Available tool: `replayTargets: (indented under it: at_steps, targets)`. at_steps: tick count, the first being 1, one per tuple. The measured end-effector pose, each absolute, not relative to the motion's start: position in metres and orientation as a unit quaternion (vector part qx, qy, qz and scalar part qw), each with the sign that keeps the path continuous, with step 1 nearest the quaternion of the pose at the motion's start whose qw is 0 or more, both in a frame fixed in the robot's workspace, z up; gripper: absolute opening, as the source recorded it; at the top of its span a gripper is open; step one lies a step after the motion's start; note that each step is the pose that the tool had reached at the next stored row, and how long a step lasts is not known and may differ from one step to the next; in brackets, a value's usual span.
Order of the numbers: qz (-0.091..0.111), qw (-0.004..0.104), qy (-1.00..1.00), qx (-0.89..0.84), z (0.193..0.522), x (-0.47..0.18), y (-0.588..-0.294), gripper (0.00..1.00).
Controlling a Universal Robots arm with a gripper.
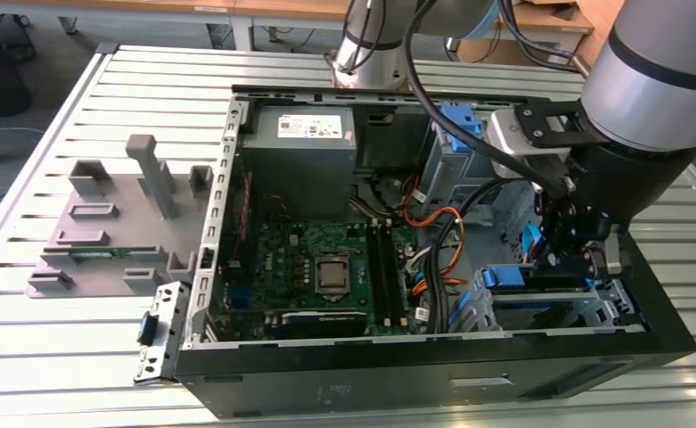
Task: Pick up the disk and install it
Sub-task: 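Insert the first disk wire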
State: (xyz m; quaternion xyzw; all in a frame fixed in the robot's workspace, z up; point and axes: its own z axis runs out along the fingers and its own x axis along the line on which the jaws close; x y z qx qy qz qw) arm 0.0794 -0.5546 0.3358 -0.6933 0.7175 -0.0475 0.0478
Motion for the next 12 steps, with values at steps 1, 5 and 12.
replayTargets:
  at_steps: [1,5,12]
  targets:
    - [-0.047,0.048,0.718,-0.693,0.336,0.0794,-0.5545,0.16]
    - [-0.047,0.048,0.717,-0.693,0.3362,0.0794,-0.5547,0.16]
    - [-0.047,0.05,0.716,-0.695,0.3355,0.0804,-0.5566,0.16]
